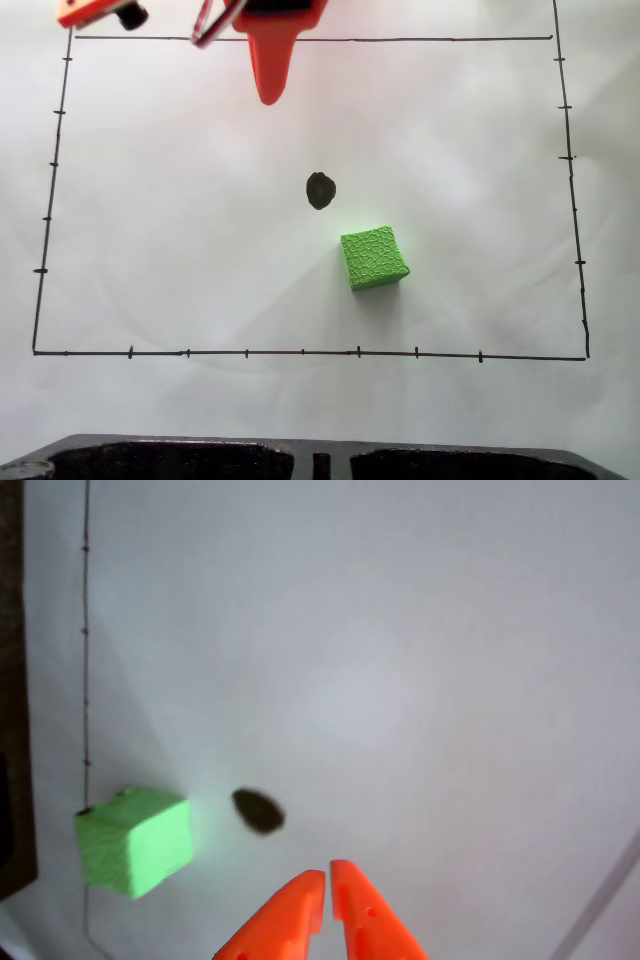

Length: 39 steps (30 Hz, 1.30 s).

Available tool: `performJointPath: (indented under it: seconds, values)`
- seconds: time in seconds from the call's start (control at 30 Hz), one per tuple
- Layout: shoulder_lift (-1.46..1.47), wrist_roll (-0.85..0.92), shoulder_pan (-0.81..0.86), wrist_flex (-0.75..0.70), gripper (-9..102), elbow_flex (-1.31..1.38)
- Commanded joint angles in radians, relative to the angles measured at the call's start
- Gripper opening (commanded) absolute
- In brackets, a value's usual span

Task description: Grasp the colored block, Place it on the black dot, and then return the arm to the default position.

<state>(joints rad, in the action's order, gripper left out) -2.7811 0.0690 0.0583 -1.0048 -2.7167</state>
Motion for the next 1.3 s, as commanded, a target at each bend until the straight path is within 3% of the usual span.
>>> performJointPath:
  seconds: [0.0, 0.47, 1.0, 1.27]
  values:
    - [0.192, -0.046, -0.035, -0.023, 0, 0.181]
    - [0.736, -0.209, -0.167, -0.012, 0, 0.655]
    - [1.022, -0.347, -0.221, -0.032, 0, 0.907]
    - [1.057, -0.377, -0.235, -0.035, 14, 0.923]
